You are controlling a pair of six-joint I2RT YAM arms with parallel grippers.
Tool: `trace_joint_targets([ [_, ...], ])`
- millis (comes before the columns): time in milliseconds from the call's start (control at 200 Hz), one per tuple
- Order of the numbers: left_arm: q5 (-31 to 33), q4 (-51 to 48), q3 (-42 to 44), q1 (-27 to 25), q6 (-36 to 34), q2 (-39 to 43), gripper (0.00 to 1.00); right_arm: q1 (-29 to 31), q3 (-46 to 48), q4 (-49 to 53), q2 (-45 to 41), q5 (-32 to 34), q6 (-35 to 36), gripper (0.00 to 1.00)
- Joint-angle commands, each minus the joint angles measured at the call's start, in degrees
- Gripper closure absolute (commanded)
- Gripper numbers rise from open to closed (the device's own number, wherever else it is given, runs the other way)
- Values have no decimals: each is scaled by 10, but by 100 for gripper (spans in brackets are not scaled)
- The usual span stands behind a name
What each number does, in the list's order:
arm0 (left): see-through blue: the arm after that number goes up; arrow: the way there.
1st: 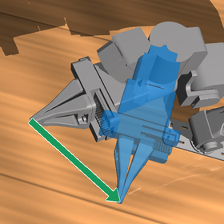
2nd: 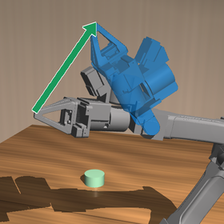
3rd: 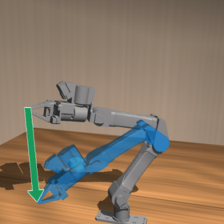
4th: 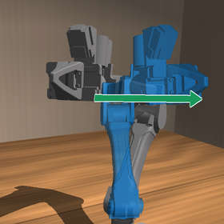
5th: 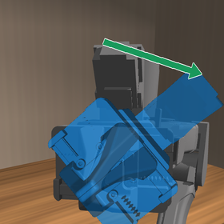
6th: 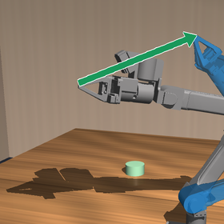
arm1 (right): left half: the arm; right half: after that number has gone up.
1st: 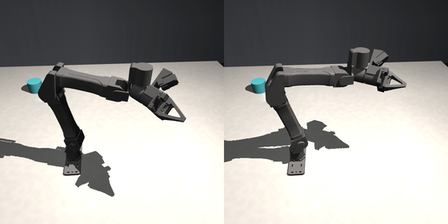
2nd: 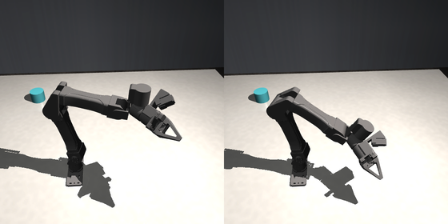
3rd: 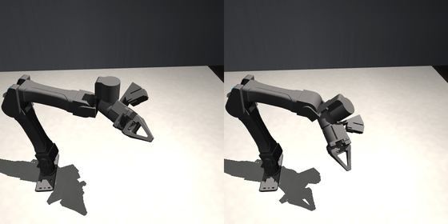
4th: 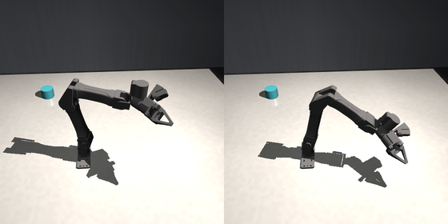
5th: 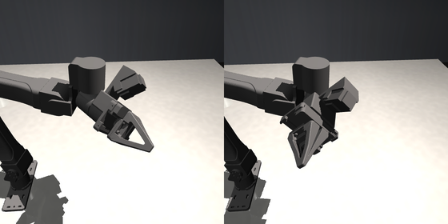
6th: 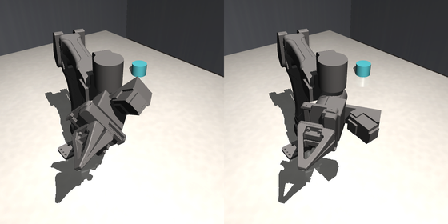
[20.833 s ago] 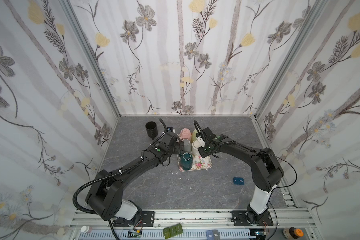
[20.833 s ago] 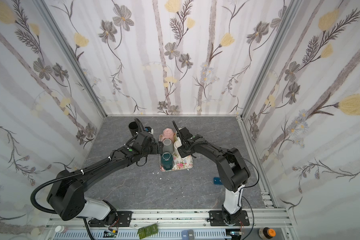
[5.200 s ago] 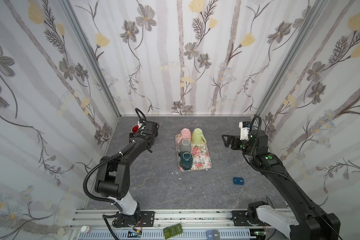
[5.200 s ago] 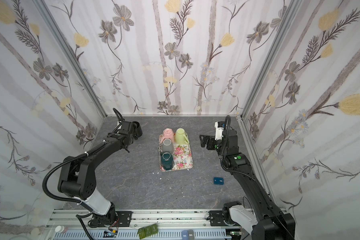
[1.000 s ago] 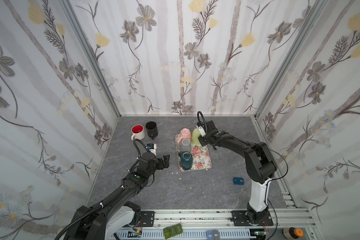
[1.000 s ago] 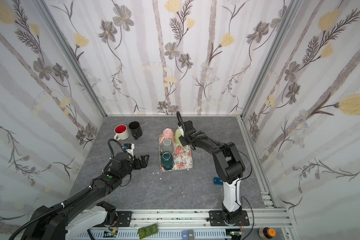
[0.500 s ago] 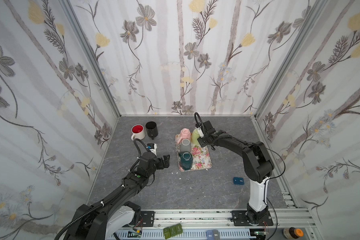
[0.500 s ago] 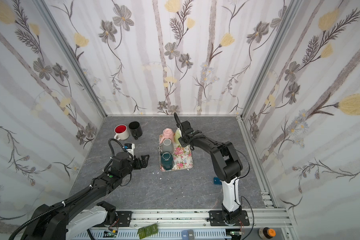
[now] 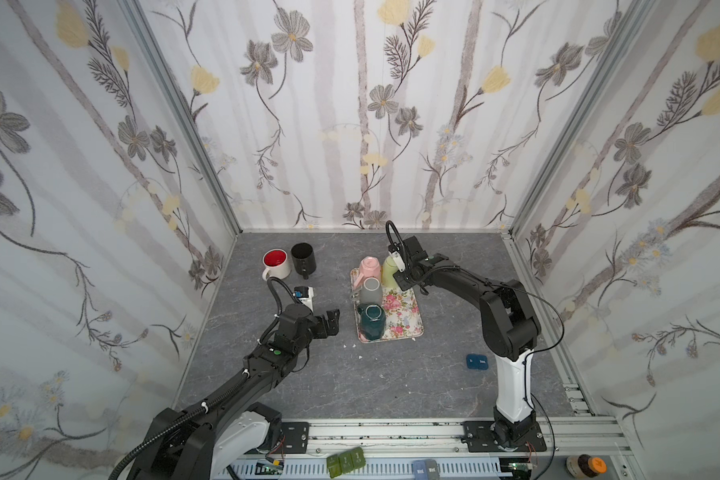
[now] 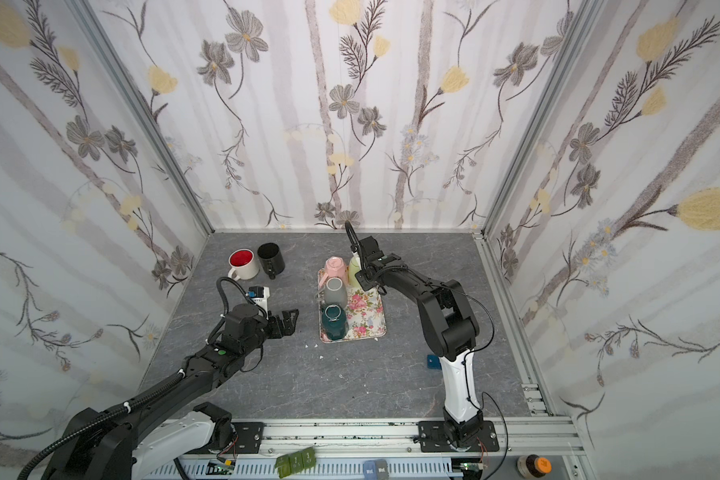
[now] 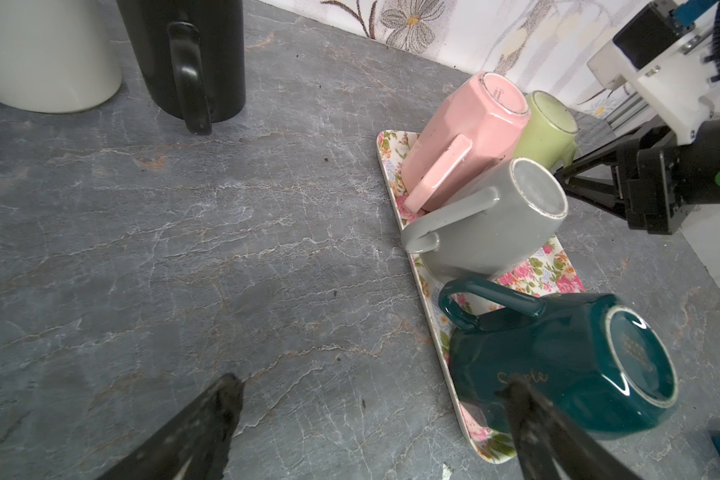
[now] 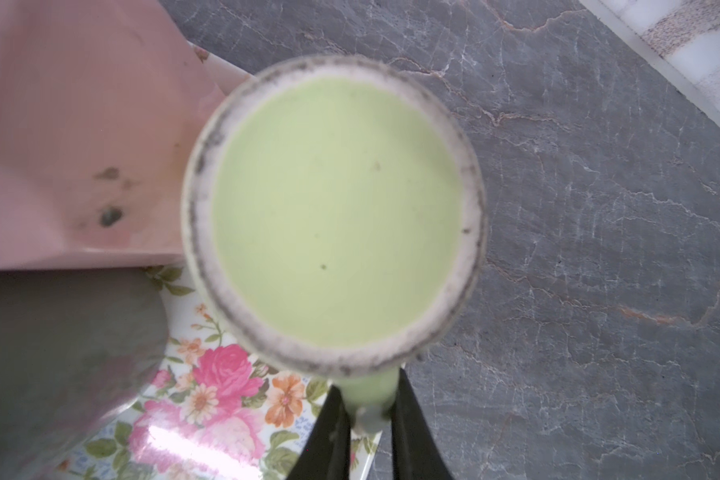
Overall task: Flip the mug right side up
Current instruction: 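Close the right gripper on the light-green mug's handle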
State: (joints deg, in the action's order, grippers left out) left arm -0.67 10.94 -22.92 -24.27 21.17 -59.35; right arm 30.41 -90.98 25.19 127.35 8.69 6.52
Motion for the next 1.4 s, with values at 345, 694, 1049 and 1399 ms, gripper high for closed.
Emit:
trace_joint_targets([
  [345, 1, 18, -6, 0, 3, -1, 0, 3, -34, 22, 20, -22, 16, 81],
  [694, -1, 18, -5, 0, 6, -3, 0, 2, -45, 27, 29, -18, 6, 85],
  [1049, -3, 17, -5, 1, 10, 7, 0, 3, -44, 51, 27, -14, -7, 93],
  [1399, 16, 22, 2, 1, 6, 7, 0, 2, 6, 25, -3, -32, -27, 96],
])
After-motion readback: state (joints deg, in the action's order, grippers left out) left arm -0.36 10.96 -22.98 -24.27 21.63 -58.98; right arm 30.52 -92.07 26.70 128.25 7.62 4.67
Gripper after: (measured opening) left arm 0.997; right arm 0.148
